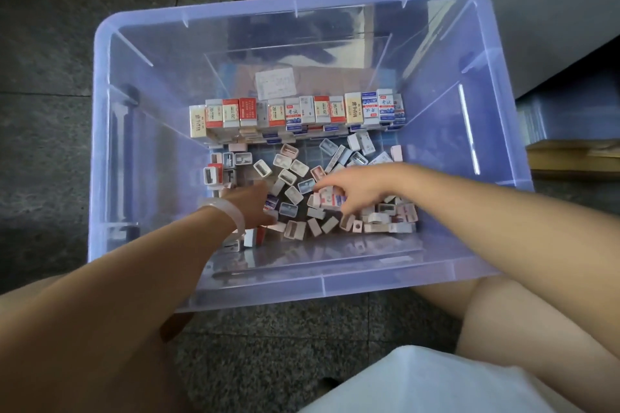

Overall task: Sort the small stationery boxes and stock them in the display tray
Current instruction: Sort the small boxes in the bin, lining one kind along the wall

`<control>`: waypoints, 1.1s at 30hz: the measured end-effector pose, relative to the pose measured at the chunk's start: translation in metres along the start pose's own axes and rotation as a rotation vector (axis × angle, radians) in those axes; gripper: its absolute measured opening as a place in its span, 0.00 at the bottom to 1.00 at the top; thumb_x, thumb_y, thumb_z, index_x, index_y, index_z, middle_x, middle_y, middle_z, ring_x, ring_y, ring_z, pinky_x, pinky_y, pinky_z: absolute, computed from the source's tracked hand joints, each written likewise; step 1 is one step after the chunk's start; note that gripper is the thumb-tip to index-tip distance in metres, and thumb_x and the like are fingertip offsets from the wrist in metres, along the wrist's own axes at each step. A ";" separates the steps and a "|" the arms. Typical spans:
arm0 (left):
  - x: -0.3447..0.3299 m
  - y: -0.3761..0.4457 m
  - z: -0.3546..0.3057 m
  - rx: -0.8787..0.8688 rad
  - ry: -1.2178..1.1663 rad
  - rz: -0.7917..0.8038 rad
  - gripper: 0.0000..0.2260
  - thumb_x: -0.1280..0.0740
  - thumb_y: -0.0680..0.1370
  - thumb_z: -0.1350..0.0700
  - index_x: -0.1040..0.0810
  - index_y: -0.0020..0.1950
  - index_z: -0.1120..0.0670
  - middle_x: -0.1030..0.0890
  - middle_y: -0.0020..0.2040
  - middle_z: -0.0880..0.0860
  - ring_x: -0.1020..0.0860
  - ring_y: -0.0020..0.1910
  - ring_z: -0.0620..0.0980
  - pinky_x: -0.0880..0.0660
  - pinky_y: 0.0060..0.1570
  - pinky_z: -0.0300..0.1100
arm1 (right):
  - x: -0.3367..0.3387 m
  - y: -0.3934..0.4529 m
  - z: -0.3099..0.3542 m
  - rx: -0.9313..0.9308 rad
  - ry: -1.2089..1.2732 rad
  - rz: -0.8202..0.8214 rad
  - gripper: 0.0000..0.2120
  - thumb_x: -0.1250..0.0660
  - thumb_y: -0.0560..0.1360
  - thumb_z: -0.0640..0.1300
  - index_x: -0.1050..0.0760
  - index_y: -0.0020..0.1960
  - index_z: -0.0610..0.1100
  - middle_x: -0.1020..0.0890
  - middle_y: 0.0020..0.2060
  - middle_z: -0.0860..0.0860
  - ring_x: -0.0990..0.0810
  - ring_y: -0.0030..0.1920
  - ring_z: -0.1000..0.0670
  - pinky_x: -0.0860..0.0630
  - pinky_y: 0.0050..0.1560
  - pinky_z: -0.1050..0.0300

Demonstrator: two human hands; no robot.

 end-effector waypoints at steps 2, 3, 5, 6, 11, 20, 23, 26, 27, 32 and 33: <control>0.001 0.003 -0.004 -0.020 -0.045 -0.040 0.30 0.32 0.77 0.49 0.41 0.72 0.58 0.22 0.60 0.57 0.23 0.57 0.57 0.28 0.55 0.46 | 0.013 -0.007 -0.014 -0.089 -0.142 -0.028 0.28 0.34 0.74 0.40 0.38 0.72 0.43 0.27 0.60 0.45 0.30 0.50 0.49 0.32 0.40 0.63; 0.003 0.005 -0.005 -0.042 -0.074 -0.047 0.29 0.32 0.77 0.50 0.40 0.72 0.58 0.23 0.61 0.57 0.23 0.57 0.57 0.27 0.55 0.47 | 0.017 -0.010 -0.019 -0.135 -0.208 -0.018 0.25 0.34 0.74 0.39 0.35 0.70 0.41 0.27 0.57 0.44 0.30 0.49 0.49 0.33 0.38 0.61; 0.009 0.006 -0.006 -0.112 -0.120 -0.029 0.22 0.33 0.78 0.53 0.35 0.68 0.59 0.23 0.60 0.57 0.23 0.53 0.55 0.27 0.51 0.44 | 0.015 -0.013 -0.022 -0.194 -0.279 0.047 0.21 0.34 0.73 0.39 0.32 0.65 0.39 0.25 0.54 0.44 0.28 0.47 0.47 0.30 0.40 0.57; 0.010 0.006 -0.005 -0.148 -0.136 -0.014 0.17 0.35 0.79 0.55 0.31 0.66 0.58 0.23 0.58 0.57 0.24 0.50 0.53 0.28 0.48 0.41 | 0.010 -0.011 -0.022 -0.209 -0.294 0.097 0.19 0.34 0.74 0.38 0.32 0.64 0.39 0.24 0.54 0.45 0.27 0.46 0.46 0.29 0.41 0.56; 0.005 0.003 0.005 -0.160 -0.100 -0.028 0.20 0.43 0.80 0.67 0.31 0.70 0.54 0.23 0.60 0.57 0.22 0.53 0.55 0.25 0.53 0.45 | -0.014 -0.005 -0.018 -0.211 -0.308 0.289 0.17 0.35 0.75 0.44 0.28 0.64 0.43 0.22 0.57 0.46 0.23 0.52 0.44 0.25 0.52 0.54; 0.011 -0.002 -0.002 -0.181 -0.038 -0.036 0.19 0.36 0.77 0.65 0.36 0.67 0.63 0.23 0.45 0.54 0.25 0.41 0.50 0.25 0.43 0.40 | -0.028 -0.013 -0.005 -0.202 -0.634 0.290 0.16 0.32 0.73 0.41 0.25 0.60 0.40 0.22 0.54 0.47 0.25 0.45 0.46 0.28 0.39 0.55; 0.016 -0.002 -0.002 -0.135 0.069 -0.015 0.09 0.39 0.79 0.64 0.27 0.59 0.63 0.21 0.50 0.57 0.24 0.42 0.49 0.25 0.42 0.37 | -0.023 -0.015 -0.008 -0.151 -0.620 0.247 0.13 0.31 0.73 0.46 0.24 0.55 0.41 0.25 0.43 0.48 0.26 0.42 0.47 0.32 0.31 0.57; 0.032 0.000 -0.007 -0.129 -0.031 -0.164 0.07 0.40 0.80 0.62 0.29 0.42 0.56 0.24 0.42 0.52 0.27 0.36 0.46 0.33 0.31 0.32 | -0.020 -0.012 -0.018 -0.190 -0.452 0.228 0.12 0.33 0.73 0.49 0.27 0.49 0.41 0.27 0.37 0.50 0.26 0.40 0.47 0.27 0.37 0.56; 0.036 0.001 -0.010 -0.155 -0.117 -0.226 0.07 0.38 0.79 0.63 0.30 0.42 0.54 0.25 0.40 0.51 0.28 0.36 0.46 0.35 0.31 0.32 | -0.019 -0.009 -0.021 -0.217 -0.378 0.243 0.15 0.33 0.74 0.51 0.26 0.50 0.39 0.24 0.39 0.49 0.24 0.43 0.46 0.25 0.42 0.55; 0.054 0.004 -0.053 -0.382 -0.040 -0.137 0.06 0.39 0.77 0.67 0.29 0.49 0.57 0.29 0.38 0.46 0.27 0.36 0.44 0.28 0.35 0.31 | -0.013 -0.003 -0.028 -0.249 -0.283 0.292 0.31 0.34 0.72 0.60 0.29 0.66 0.41 0.24 0.62 0.46 0.24 0.59 0.44 0.26 0.60 0.48; 0.054 0.008 -0.060 -0.397 0.001 -0.111 0.06 0.40 0.78 0.66 0.28 0.51 0.57 0.28 0.38 0.47 0.26 0.37 0.44 0.27 0.37 0.30 | -0.013 -0.004 -0.029 -0.237 -0.277 0.299 0.32 0.34 0.72 0.61 0.30 0.68 0.41 0.25 0.63 0.47 0.25 0.60 0.44 0.27 0.61 0.48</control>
Point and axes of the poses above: each hand's wrist, its own y-axis towards the middle knuckle, its own x-axis out of the back of the hand, z = x × y, the point moved 1 cm from there along y, towards the middle knuckle
